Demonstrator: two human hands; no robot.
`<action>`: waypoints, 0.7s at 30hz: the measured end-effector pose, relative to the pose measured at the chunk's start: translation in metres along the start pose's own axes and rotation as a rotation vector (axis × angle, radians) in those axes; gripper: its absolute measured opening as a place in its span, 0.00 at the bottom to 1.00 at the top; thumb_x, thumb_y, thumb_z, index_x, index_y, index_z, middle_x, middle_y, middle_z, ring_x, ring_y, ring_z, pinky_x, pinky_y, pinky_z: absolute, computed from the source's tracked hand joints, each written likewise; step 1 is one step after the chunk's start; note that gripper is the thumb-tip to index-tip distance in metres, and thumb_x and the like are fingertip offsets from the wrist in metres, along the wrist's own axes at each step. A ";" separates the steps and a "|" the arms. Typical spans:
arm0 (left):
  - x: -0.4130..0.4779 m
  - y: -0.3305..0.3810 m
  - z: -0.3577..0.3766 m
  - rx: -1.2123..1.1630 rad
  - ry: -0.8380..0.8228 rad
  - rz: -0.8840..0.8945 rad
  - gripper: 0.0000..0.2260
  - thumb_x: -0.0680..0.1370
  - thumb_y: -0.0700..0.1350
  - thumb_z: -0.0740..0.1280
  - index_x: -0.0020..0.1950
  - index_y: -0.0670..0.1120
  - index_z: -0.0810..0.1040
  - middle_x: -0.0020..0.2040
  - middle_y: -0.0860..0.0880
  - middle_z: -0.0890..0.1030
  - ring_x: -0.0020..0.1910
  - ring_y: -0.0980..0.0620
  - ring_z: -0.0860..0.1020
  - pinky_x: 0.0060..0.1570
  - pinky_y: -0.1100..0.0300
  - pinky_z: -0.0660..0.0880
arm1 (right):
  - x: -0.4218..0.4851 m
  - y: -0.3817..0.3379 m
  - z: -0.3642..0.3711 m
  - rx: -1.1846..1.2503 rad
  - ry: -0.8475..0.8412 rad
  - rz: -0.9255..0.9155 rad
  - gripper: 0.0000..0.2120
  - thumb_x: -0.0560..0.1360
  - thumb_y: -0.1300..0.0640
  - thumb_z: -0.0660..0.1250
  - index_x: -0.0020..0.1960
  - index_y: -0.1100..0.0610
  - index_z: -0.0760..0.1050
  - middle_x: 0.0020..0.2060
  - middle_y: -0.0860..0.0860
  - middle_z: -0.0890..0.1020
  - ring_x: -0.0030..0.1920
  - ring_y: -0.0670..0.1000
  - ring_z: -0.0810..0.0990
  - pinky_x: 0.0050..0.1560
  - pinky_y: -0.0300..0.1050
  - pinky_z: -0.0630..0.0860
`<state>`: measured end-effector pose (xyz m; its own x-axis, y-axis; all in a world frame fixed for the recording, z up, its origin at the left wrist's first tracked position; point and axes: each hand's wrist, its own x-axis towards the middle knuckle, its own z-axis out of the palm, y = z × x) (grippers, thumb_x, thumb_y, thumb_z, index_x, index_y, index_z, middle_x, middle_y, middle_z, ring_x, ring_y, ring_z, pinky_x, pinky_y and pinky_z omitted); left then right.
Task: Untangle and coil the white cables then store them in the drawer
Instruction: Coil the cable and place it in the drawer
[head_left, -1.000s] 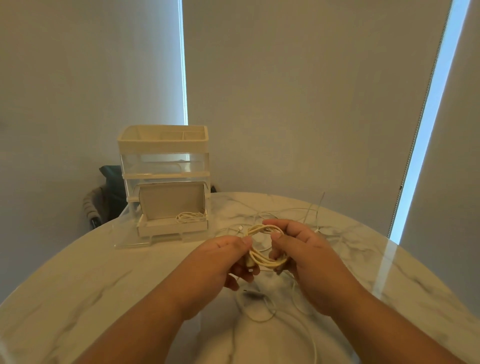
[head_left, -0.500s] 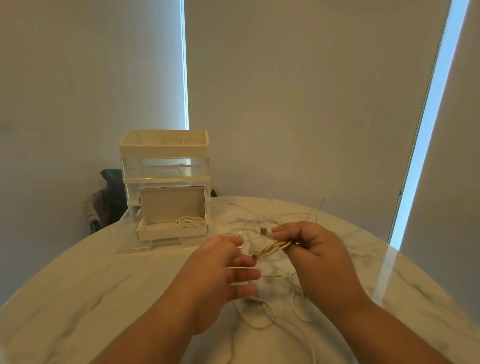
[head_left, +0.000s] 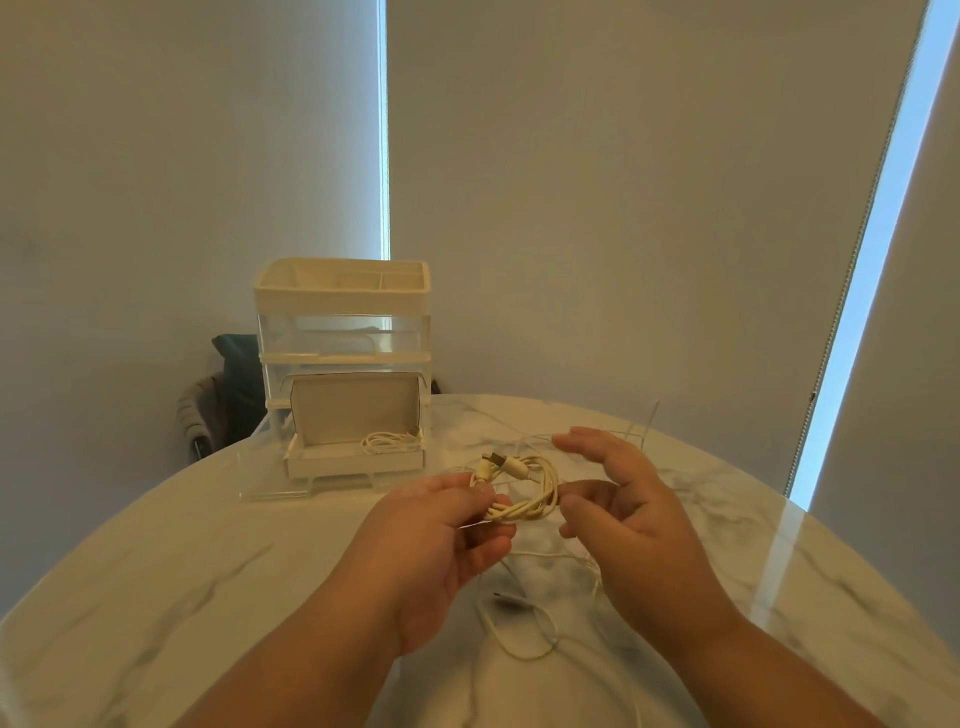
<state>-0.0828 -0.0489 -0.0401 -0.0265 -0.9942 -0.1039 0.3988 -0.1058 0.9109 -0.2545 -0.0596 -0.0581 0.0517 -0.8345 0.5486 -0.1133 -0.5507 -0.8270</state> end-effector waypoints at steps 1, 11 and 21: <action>0.001 0.000 -0.001 0.014 0.006 0.006 0.08 0.78 0.35 0.67 0.57 0.38 0.79 0.43 0.40 0.84 0.34 0.49 0.81 0.30 0.61 0.79 | 0.000 0.000 -0.001 0.012 -0.010 0.055 0.23 0.73 0.61 0.73 0.60 0.36 0.78 0.57 0.49 0.81 0.48 0.50 0.84 0.46 0.45 0.82; 0.003 -0.002 0.000 0.148 0.024 0.015 0.07 0.78 0.35 0.68 0.56 0.41 0.80 0.46 0.38 0.86 0.38 0.46 0.82 0.37 0.56 0.81 | 0.005 0.012 0.004 0.140 -0.170 0.284 0.34 0.64 0.74 0.77 0.67 0.55 0.75 0.51 0.52 0.87 0.52 0.52 0.86 0.52 0.43 0.81; -0.006 0.004 0.001 0.462 0.174 0.062 0.18 0.74 0.36 0.68 0.61 0.51 0.73 0.52 0.45 0.81 0.47 0.48 0.83 0.41 0.56 0.81 | 0.005 0.005 0.021 -0.077 -0.113 0.281 0.31 0.64 0.66 0.81 0.61 0.46 0.75 0.47 0.44 0.86 0.48 0.44 0.85 0.49 0.41 0.81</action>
<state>-0.0822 -0.0438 -0.0353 0.1535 -0.9855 -0.0729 -0.0545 -0.0821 0.9951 -0.2336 -0.0665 -0.0621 0.1169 -0.9530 0.2796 -0.2136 -0.2991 -0.9300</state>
